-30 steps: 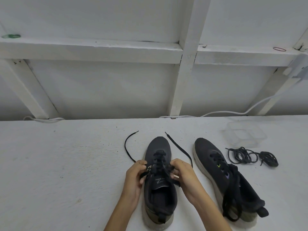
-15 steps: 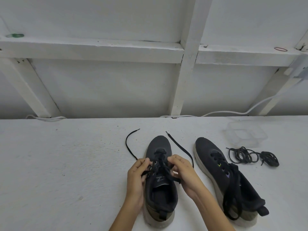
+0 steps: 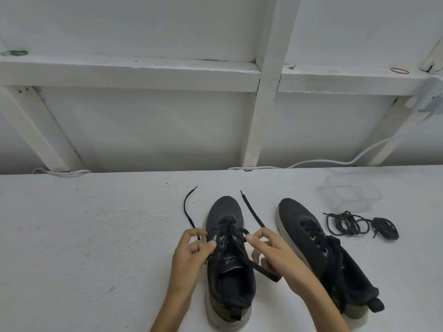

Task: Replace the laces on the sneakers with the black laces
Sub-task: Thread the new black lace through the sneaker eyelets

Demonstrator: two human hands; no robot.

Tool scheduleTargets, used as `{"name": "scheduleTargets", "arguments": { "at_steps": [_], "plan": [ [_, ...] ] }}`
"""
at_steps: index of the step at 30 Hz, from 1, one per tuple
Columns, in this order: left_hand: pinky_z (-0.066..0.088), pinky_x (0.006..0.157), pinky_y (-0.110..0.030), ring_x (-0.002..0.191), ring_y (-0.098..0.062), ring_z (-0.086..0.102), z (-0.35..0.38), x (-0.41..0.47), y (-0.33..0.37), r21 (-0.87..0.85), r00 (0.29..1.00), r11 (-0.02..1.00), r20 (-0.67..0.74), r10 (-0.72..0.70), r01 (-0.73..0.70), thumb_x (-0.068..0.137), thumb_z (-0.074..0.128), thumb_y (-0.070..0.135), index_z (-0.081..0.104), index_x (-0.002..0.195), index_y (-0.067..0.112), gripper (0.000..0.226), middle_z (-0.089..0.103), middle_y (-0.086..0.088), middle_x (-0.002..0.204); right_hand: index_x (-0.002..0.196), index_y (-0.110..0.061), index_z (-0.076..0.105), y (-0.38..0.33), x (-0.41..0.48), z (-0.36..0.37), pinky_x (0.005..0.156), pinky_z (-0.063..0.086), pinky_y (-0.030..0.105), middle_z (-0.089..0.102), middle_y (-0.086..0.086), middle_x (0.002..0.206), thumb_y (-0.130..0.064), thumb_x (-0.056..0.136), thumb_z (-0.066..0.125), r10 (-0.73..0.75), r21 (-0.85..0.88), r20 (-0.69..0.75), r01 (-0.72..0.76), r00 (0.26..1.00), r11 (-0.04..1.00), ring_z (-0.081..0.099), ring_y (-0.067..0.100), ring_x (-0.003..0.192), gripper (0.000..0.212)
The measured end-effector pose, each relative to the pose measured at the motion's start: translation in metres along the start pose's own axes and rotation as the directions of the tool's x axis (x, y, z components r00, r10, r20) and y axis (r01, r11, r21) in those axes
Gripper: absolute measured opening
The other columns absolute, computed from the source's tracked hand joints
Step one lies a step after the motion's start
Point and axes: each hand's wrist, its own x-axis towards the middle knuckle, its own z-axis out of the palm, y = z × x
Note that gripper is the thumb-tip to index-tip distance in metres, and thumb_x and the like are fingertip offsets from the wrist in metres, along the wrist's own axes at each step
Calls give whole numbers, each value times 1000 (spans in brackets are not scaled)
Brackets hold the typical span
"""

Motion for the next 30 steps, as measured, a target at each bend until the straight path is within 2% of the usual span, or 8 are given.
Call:
{"name": "scheduleTargets", "arguments": {
  "at_steps": [9, 13, 15, 17, 20, 24, 27, 30],
  "plan": [
    [38, 55, -16, 57, -12, 44, 2, 4, 0, 229, 995, 973, 96, -12, -11, 88, 69, 19, 72, 80, 14, 10, 49, -2, 56, 82, -7, 62, -8, 1, 20, 42, 32, 18, 49, -6, 53, -21, 94, 63, -183, -79, 15, 184, 983, 980, 40, 6, 42, 18],
    [45, 59, -18, 63, -12, 53, 7, -5, -1, -88, 988, 985, 68, -142, 148, 92, 54, 9, 62, 78, 9, 17, 56, -4, 67, 75, -15, 52, -1, 3, 25, 44, 25, 17, 38, -10, 53, -12, 98, 50, -100, 81, 9, 99, 995, 992, 30, 7, 45, 23],
    [43, 47, -15, 40, -8, 41, 5, -7, -2, -410, 972, 882, 54, -230, 232, 85, 53, 7, 59, 74, 7, 12, 50, -2, 60, 67, -19, 49, 8, 5, 27, 45, 23, 21, 33, -4, 57, -15, 93, 50, 0, 279, -32, 9, 999, 960, 27, 10, 49, 27],
    [41, 43, -15, 30, -5, 23, 1, -8, -1, -601, 960, 755, 88, -265, 263, 72, 59, 12, 55, 71, 5, 8, 38, -1, 55, 62, -19, 49, 16, 7, 27, 42, 23, 22, 31, -1, 60, -18, 88, 52, 90, 543, -9, -70, 996, 837, 26, 11, 47, 26],
    [31, 40, -13, 35, -4, 27, -2, -6, 2, -431, 965, 863, 135, -227, 263, 67, 68, 26, 51, 64, 10, 24, 30, 2, 55, 63, -17, 51, 16, 6, 22, 40, 22, 21, 35, -2, 57, -24, 78, 60, 83, 571, 9, -73, 997, 818, 27, 11, 45, 19],
    [42, 59, -17, 55, -7, 50, 6, 3, 8, 24, 976, 979, 83, -203, 201, 94, 57, 38, 57, 68, 15, 34, 51, 4, 57, 72, -19, 53, 3, 5, 20, 45, 23, 20, 40, -3, 57, -36, 90, 65, 9, 223, 8, -11, 1000, 975, 31, 11, 48, 27],
    [38, 52, -12, 52, -5, 45, 8, 4, 10, 35, 982, 988, 104, -156, 153, 95, 57, 31, 60, 74, 12, 28, 49, 6, 55, 75, -18, 55, 0, 7, 22, 44, 23, 19, 42, -1, 59, -30, 93, 64, -79, 162, 0, 78, 997, 984, 31, 9, 47, 23],
    [39, 59, -18, 54, -8, 40, 7, 1, 8, -134, 975, 968, 99, -200, 212, 95, 55, 28, 55, 77, 12, 25, 38, 6, 53, 76, -17, 54, 6, 7, 22, 46, 23, 21, 39, -1, 59, -22, 92, 62, -35, 356, -24, 41, 999, 934, 32, 9, 48, 19]
  ]
}}
